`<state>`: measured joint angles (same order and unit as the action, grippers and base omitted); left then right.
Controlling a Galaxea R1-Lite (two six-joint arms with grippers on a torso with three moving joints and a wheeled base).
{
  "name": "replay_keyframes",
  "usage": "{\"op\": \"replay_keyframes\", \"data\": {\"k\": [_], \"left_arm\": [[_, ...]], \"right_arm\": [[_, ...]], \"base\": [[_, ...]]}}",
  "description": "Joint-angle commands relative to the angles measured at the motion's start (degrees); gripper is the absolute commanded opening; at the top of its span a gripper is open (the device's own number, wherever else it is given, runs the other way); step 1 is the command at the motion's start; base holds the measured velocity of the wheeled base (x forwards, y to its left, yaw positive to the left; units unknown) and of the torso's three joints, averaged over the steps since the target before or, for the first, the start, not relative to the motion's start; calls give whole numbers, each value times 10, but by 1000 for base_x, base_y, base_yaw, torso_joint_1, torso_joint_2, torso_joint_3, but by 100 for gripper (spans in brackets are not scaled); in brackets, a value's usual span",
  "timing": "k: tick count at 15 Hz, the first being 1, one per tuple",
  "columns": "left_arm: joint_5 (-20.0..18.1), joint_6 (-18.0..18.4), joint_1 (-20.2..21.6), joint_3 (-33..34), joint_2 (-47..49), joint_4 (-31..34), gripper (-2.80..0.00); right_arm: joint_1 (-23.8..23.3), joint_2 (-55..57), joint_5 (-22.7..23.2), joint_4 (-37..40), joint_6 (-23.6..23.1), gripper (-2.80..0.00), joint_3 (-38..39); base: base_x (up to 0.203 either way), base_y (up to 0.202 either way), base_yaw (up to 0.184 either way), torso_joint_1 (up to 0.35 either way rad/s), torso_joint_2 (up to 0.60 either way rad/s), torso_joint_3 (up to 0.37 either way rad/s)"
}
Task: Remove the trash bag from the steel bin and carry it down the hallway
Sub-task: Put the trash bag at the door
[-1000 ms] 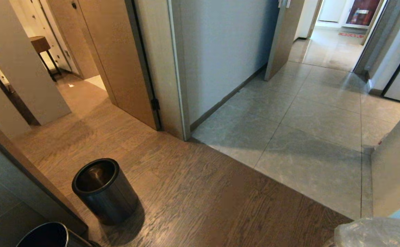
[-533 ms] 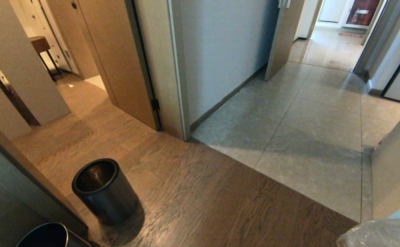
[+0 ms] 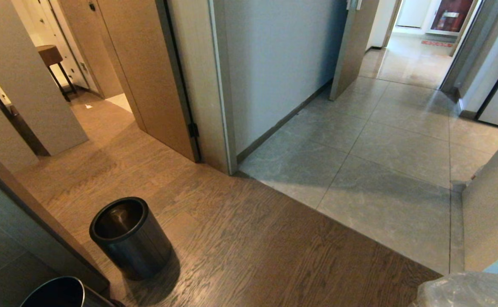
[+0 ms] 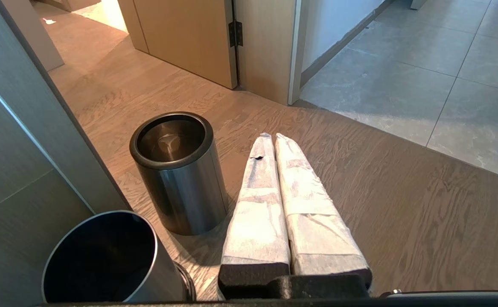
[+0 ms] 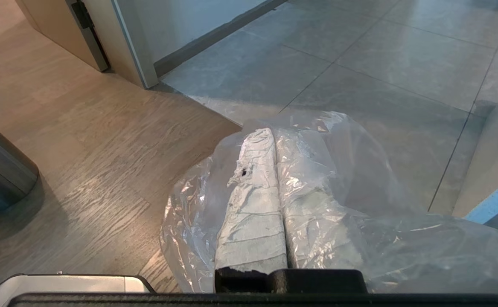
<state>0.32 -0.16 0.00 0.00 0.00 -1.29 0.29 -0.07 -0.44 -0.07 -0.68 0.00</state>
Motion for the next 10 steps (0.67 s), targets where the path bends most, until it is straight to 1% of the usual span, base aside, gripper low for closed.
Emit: {"op": "replay_keyframes", "data": {"k": [1,10], "left_arm": [[0,0,0,6,0,0,-280],[0,0,0,6,0,0,-280]], "right_arm": [[1,1,0,0,0,-280,0],[1,1,0,0,0,-280,0]], "base": [[0,0,0,0,0,0],[0,0,0,0,0,0]]}}
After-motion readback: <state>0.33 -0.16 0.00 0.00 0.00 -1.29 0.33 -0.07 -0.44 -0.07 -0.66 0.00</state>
